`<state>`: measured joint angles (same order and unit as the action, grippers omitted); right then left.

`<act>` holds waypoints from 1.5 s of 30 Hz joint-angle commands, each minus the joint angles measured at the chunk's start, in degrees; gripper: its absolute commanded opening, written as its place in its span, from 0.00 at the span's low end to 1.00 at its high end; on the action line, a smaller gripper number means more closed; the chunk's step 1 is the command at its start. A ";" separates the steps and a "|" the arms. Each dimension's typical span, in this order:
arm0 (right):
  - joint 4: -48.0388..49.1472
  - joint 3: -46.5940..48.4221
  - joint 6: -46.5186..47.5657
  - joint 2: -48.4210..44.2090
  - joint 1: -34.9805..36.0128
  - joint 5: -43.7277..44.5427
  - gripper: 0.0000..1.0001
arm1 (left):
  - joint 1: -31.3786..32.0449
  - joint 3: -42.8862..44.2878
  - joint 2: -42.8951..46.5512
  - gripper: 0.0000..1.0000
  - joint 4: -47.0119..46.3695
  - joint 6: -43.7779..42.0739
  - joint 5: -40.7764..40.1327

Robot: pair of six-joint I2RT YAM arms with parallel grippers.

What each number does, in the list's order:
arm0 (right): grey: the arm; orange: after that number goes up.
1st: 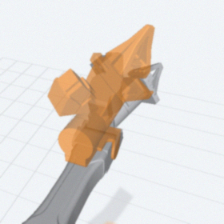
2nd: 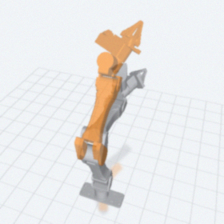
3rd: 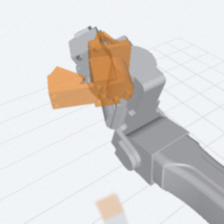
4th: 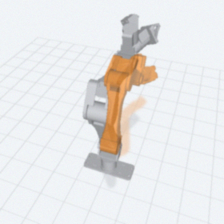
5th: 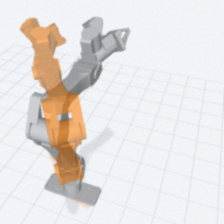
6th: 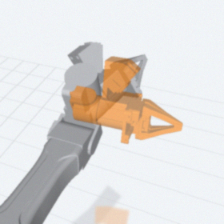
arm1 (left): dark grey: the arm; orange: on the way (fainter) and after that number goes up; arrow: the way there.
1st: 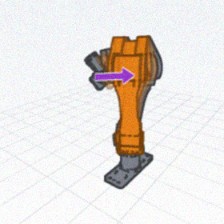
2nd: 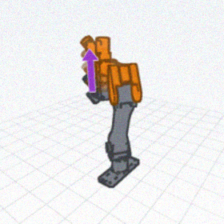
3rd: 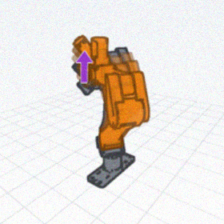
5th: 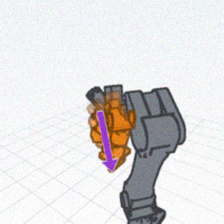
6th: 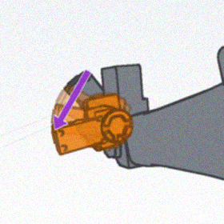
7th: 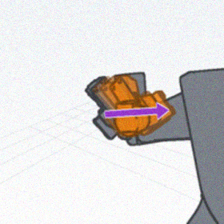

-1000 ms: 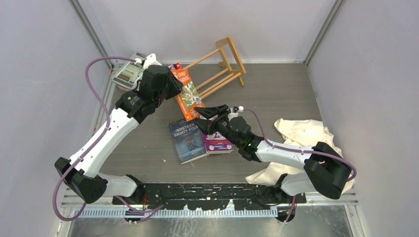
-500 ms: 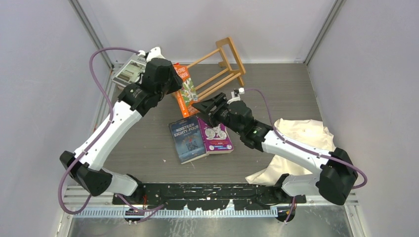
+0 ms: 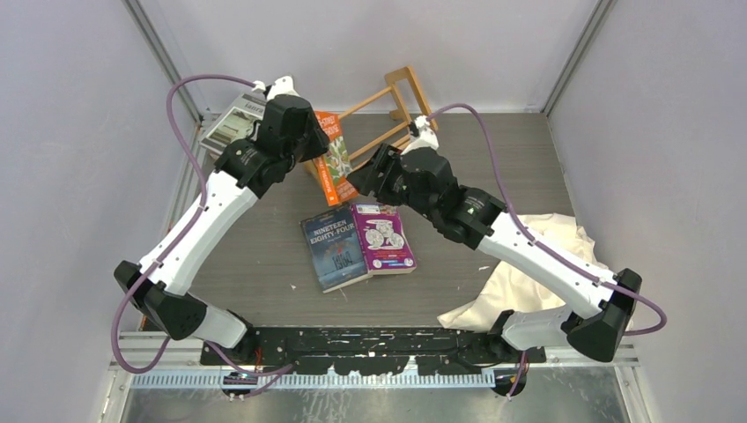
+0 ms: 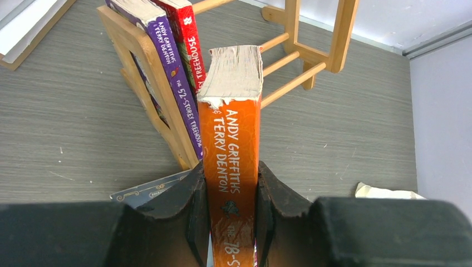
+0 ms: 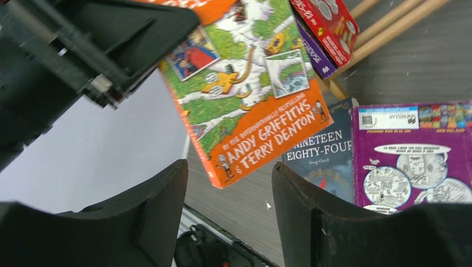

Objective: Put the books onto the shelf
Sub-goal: Pick up the book from the center of the board.

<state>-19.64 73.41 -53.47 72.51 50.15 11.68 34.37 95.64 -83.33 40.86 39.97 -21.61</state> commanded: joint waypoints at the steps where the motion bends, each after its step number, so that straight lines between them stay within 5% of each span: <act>1: -6.86 9.02 13.62 3.13 4.48 6.85 0.62 | -0.22 4.84 0.30 0.00 -3.28 -0.41 0.50; 18: -7.85 18.59 35.43 14.06 19.25 34.73 0.63 | -0.24 13.50 -4.12 0.00 4.40 1.64 2.86; 34: -2.70 21.60 43.87 21.45 19.34 40.39 0.61 | -0.22 15.55 -5.05 0.00 6.73 2.48 4.03; 45: -2.17 21.31 43.46 24.00 16.16 39.20 0.48 | -0.25 16.73 -5.29 0.00 7.56 3.00 4.29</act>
<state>-24.38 92.38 -10.48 96.31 67.37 49.60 34.35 108.60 -89.80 51.77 42.00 -17.74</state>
